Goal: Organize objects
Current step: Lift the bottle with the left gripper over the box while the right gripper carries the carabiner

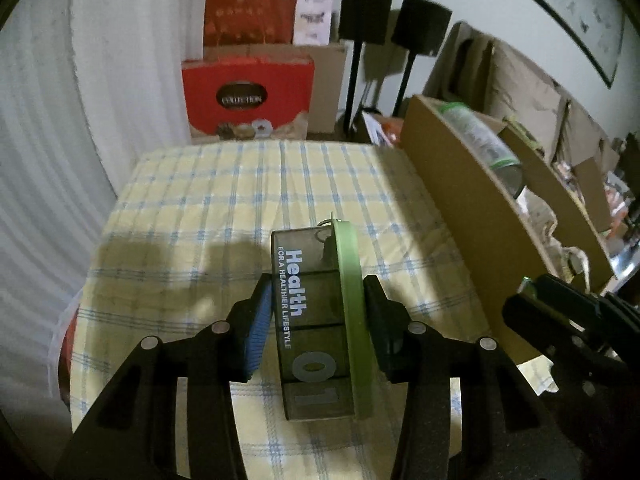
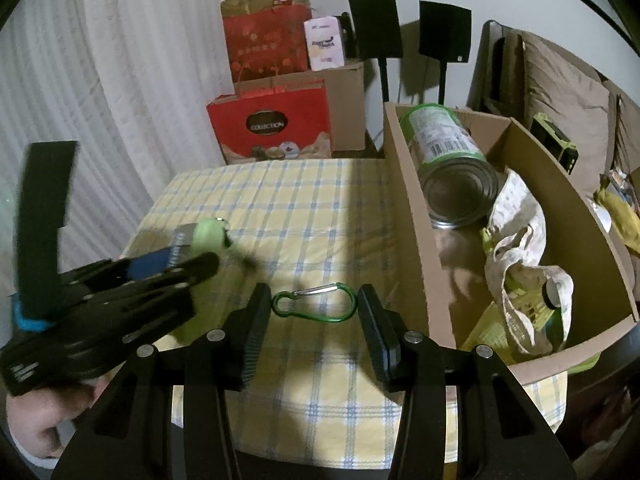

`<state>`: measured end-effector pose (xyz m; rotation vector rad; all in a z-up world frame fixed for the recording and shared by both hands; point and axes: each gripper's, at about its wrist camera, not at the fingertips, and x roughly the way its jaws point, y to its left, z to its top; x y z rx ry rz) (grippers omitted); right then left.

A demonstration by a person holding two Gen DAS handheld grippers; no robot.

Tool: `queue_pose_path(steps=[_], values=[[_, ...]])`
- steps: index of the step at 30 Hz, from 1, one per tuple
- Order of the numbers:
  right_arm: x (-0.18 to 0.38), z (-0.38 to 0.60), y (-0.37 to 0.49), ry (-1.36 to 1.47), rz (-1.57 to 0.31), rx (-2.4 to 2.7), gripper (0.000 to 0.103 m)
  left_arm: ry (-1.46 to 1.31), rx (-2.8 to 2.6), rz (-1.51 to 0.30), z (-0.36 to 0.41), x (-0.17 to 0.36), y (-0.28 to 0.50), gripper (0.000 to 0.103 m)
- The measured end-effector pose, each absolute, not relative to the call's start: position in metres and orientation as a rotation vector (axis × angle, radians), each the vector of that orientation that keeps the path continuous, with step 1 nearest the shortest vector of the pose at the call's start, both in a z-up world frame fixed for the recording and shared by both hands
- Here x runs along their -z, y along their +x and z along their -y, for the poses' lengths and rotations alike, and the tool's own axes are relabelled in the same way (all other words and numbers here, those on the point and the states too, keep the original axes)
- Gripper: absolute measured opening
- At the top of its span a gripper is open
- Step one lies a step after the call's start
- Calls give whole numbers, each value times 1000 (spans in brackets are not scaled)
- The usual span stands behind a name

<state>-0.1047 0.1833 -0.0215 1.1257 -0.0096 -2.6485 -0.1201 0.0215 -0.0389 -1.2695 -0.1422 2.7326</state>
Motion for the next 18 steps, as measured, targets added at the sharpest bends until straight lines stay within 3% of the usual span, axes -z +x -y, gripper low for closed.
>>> queue_pose_path(steps=[18], values=[[-6,-214,-110,1044,11,2755,45,-1136,-2729,137,-55,-7,-99,41]])
